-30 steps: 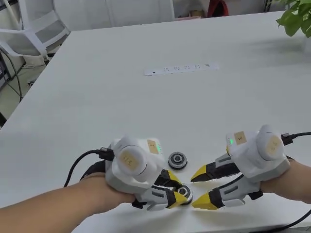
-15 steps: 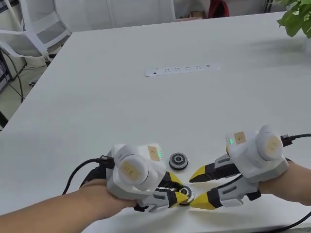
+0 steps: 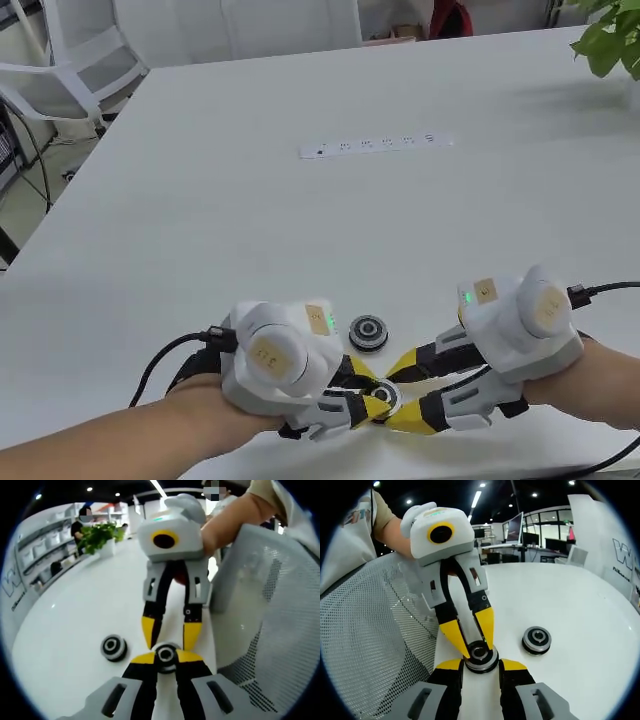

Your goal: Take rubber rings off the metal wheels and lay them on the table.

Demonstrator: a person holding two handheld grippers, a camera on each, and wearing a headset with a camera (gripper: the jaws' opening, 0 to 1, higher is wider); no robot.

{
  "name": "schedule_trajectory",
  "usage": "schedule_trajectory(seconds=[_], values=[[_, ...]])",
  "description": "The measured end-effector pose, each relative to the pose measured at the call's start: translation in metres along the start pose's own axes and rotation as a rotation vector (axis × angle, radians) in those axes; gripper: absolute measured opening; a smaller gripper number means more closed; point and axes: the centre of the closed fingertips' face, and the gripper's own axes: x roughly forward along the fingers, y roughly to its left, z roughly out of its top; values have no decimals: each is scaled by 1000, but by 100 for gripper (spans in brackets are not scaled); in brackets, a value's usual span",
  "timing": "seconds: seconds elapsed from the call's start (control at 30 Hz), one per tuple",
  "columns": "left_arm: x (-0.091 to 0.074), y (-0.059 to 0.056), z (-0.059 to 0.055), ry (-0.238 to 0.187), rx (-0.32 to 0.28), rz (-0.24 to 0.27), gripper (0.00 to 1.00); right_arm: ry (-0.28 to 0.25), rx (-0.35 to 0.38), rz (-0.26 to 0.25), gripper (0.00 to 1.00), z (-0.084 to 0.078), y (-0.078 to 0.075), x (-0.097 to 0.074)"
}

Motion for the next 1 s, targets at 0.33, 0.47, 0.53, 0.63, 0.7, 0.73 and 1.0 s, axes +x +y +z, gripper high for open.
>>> schedule_trajectory(seconds=[0.33, 0.47, 0.53, 0.63, 0.7, 0.73, 1.0], values=[[0, 0, 0, -3, 0, 9, 14, 4, -3, -9, 22, -2, 1, -4], [1, 0, 0, -5, -1, 10, 14, 14, -4, -12, 18, -6, 1, -6], [1, 0, 0, -6, -1, 11, 14, 13, 17, -13, 15, -8, 0, -9], [1, 0, 0, -8, -3, 12, 14, 8, 30, -17, 13, -9, 0, -9], [1, 0, 0, -8, -4, 14, 14, 12, 26, -19, 12, -9, 0, -9], [1, 0, 0, -9, -4, 15, 14, 17, 24, -21, 11, -9, 0, -9], [1, 0, 0, -9, -5, 18, 14, 25, 34, -32, 4, -11, -2, -11]])
